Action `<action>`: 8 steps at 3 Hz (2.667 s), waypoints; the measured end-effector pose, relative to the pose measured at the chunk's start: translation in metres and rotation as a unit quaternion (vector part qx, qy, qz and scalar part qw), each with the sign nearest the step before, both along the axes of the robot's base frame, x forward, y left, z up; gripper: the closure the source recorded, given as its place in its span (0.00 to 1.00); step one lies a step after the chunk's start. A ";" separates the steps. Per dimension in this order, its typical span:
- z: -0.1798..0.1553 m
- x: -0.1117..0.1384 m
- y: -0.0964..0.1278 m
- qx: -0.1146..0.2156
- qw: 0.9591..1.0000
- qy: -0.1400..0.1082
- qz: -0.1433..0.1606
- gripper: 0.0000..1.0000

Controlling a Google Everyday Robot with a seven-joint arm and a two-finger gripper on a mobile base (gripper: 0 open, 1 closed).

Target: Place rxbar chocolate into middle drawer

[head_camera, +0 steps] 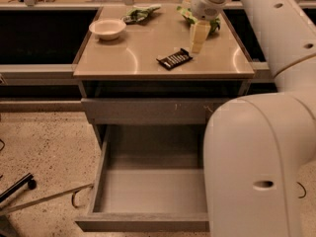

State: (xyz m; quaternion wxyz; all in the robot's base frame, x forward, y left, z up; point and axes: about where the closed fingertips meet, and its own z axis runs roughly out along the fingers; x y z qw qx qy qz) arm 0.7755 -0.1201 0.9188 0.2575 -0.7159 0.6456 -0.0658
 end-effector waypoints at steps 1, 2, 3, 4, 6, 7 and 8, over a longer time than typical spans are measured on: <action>-0.004 0.016 0.009 0.002 1.000 -0.004 0.008 0.00; -0.018 0.022 0.017 0.005 1.000 0.009 0.016 0.00; -0.036 0.025 0.025 0.005 0.999 0.029 0.019 0.00; -0.049 0.025 0.034 0.007 0.999 0.045 0.024 0.00; -0.068 0.023 0.049 0.004 0.997 0.074 0.030 0.00; -0.076 0.021 0.051 0.009 0.996 0.087 0.023 0.00; -0.084 0.021 0.049 0.012 0.995 0.097 0.012 0.00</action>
Offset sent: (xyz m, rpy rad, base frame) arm 0.0650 0.0106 -0.0035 0.0147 0.0639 0.0521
